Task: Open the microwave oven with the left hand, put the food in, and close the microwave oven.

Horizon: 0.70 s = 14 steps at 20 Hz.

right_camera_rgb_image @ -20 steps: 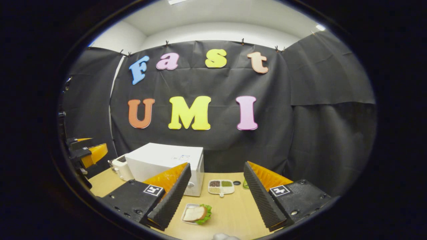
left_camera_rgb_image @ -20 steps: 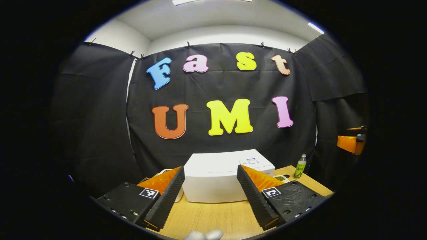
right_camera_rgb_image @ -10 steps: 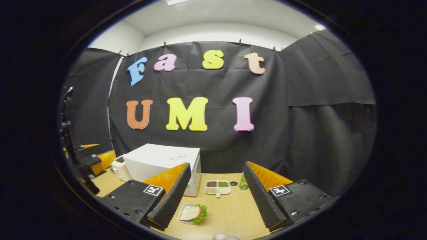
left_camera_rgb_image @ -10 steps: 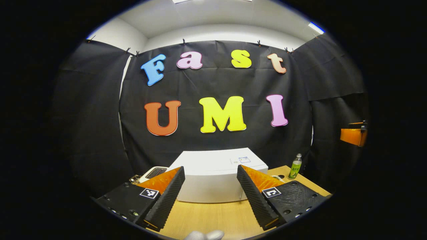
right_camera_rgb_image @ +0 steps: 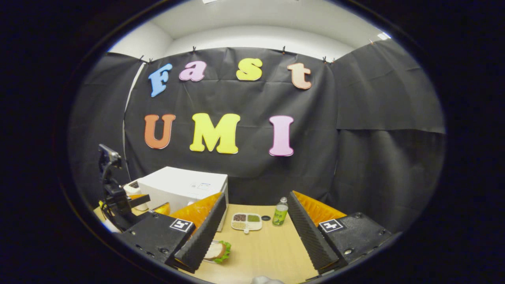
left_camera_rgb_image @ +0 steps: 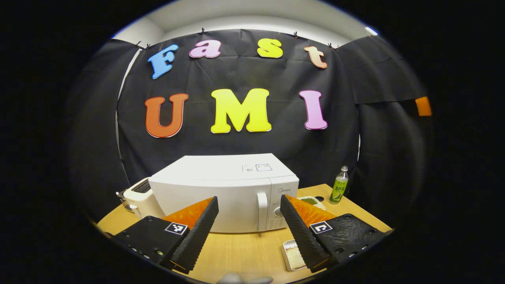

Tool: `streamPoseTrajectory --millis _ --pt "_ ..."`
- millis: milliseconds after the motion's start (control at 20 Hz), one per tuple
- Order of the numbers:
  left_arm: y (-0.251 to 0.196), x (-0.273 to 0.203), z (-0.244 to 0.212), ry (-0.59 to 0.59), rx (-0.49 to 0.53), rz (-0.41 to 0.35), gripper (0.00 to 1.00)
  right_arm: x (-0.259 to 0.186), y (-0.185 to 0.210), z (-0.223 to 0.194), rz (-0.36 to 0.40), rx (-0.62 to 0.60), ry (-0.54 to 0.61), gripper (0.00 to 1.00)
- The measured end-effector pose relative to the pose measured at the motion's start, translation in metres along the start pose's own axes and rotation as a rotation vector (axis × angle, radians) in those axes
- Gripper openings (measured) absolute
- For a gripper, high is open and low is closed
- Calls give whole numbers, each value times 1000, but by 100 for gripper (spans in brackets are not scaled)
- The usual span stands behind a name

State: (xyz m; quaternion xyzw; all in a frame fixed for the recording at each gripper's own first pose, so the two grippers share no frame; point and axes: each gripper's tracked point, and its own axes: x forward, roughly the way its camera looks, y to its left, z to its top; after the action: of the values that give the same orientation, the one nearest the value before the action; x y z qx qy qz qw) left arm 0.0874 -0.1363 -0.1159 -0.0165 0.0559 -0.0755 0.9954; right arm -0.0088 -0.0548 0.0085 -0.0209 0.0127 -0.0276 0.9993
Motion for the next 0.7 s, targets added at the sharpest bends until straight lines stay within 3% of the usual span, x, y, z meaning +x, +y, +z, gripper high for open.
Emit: streamPoseTrajectory --millis 50,150,300,350,400,500,550,600,650,700 --pt "-2 10 -8 12 -10 3 96 0 -2 1 -4 -2 5 100" --pt "-6 31 -21 22 -22 15 96 0 -5 -2 -12 -8 21 95" --pt "-11 61 -39 36 -49 27 96 -1 -9 -4 -21 -25 39 100" --pt "-14 72 -45 36 -56 27 89 -2 -11 -5 -28 -33 44 95" --pt "-15 80 -48 30 -55 31 97 -2 -14 -6 -38 -39 46 96" --pt "-17 98 -57 30 -35 43 96 -4 -19 -9 -56 -44 56 96" --pt "-14 104 -61 25 -25 58 94 -5 -21 -11 -63 -45 62 96" --pt "-16 111 -66 29 -25 52 83 -6 -23 -14 -68 -46 70 96" --pt "-18 116 -72 37 -32 46 79 -8 -25 -15 -74 -50 75 95" --pt "-20 120 -75 34 -40 33 76 -9 -28 -16 -82 -54 78 100"
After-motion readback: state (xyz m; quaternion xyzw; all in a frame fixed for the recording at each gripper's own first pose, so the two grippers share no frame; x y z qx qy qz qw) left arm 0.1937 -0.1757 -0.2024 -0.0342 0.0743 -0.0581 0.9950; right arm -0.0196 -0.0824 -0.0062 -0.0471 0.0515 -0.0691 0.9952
